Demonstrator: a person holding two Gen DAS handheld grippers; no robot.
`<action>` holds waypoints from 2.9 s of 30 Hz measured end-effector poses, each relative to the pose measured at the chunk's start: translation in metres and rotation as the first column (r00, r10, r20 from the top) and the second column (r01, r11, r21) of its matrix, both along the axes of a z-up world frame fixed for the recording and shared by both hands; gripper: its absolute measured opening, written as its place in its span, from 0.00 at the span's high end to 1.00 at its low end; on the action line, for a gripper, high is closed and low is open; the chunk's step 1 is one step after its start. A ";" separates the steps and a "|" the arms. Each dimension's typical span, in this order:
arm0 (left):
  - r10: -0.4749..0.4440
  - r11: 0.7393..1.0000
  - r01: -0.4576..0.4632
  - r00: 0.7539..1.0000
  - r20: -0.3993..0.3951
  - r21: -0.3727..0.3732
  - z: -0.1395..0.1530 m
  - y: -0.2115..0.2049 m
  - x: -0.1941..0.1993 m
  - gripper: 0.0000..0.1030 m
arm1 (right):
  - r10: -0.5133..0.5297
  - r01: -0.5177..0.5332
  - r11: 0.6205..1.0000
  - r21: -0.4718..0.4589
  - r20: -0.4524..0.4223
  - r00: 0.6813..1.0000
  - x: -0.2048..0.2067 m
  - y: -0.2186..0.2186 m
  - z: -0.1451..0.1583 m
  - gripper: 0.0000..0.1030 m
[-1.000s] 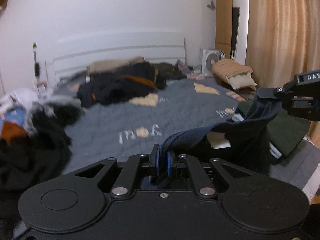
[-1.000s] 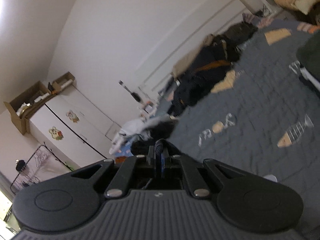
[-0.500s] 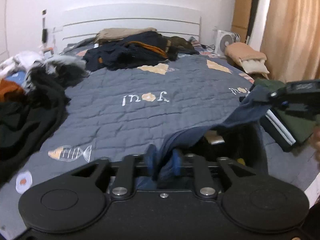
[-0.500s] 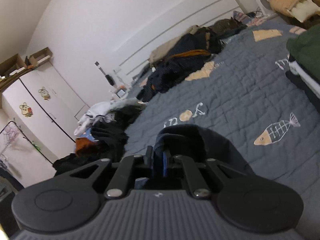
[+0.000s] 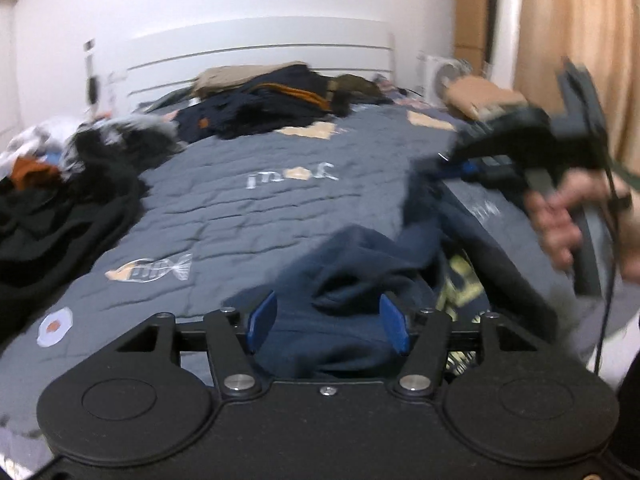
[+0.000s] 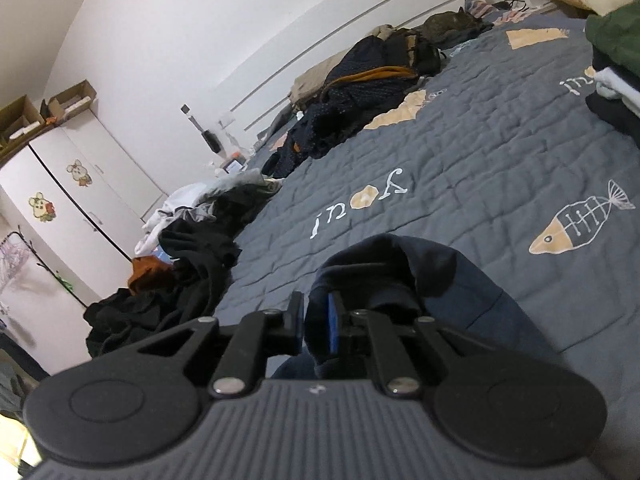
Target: Fold clothes
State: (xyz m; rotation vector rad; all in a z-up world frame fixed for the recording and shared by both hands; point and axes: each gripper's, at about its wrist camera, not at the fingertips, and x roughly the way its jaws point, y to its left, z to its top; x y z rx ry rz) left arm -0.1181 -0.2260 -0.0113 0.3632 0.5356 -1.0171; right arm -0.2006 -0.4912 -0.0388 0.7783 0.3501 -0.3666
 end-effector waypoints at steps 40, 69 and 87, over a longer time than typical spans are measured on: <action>0.137 0.982 -0.178 0.911 0.388 0.071 0.050 -0.029 0.135 0.87 | -0.044 0.044 0.999 -0.001 0.011 0.999 -0.021 -0.025 -0.010 0.74; 0.411 0.908 -0.381 0.891 -0.193 0.174 -0.046 0.055 0.197 0.22 | 0.070 -0.116 0.987 -0.113 -0.348 0.935 -0.026 -0.043 -0.047 0.54; 0.474 0.864 -0.449 0.878 -0.070 0.226 -0.039 0.082 0.240 0.94 | 0.119 -0.180 0.978 -0.108 -0.421 0.899 -0.016 -0.042 -0.064 0.49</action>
